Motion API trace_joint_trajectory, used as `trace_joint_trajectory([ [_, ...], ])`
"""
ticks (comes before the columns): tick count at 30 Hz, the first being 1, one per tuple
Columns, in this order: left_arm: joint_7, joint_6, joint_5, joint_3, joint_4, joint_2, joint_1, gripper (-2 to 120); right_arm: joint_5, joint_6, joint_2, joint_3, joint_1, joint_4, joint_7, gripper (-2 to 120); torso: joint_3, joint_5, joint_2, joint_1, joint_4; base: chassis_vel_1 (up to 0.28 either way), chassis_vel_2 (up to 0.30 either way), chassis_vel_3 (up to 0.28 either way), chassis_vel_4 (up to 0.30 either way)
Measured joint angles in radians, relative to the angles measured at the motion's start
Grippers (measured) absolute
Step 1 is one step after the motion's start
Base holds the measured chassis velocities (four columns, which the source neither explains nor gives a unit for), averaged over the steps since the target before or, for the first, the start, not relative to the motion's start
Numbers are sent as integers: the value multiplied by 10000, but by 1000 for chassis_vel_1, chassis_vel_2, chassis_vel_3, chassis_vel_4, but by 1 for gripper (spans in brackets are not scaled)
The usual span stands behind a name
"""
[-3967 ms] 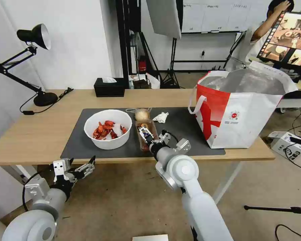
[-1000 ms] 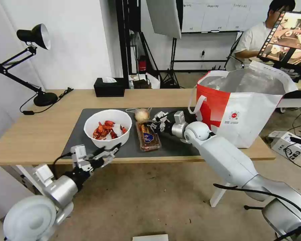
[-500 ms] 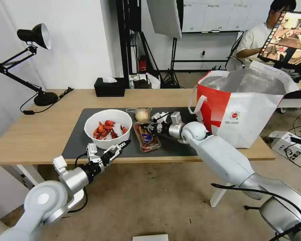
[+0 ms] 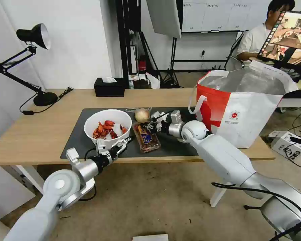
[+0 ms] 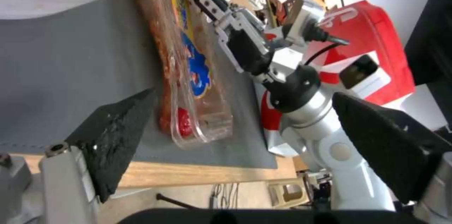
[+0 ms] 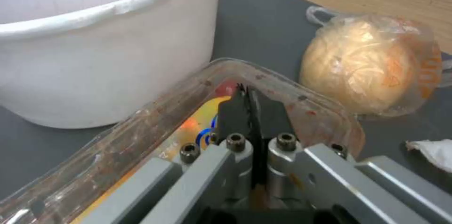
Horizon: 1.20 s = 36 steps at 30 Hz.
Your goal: Pick up the trash from the table and place it into the takeout bag.
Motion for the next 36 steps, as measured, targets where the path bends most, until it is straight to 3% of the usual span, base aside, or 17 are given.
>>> trace_joint_trajectory([
  [6,-29,-100,441,462,272,-102,-315,100,13,-22,-34,20,-16,105,40,0,0,0,0,0,1,0,0,0,0],
  [36,-407,-203,711,1771,1327,-503,-1508,100,72,-81,-173,270,-343,450,205,0,-1,0,0,-1,0,0,0,0,0],
])
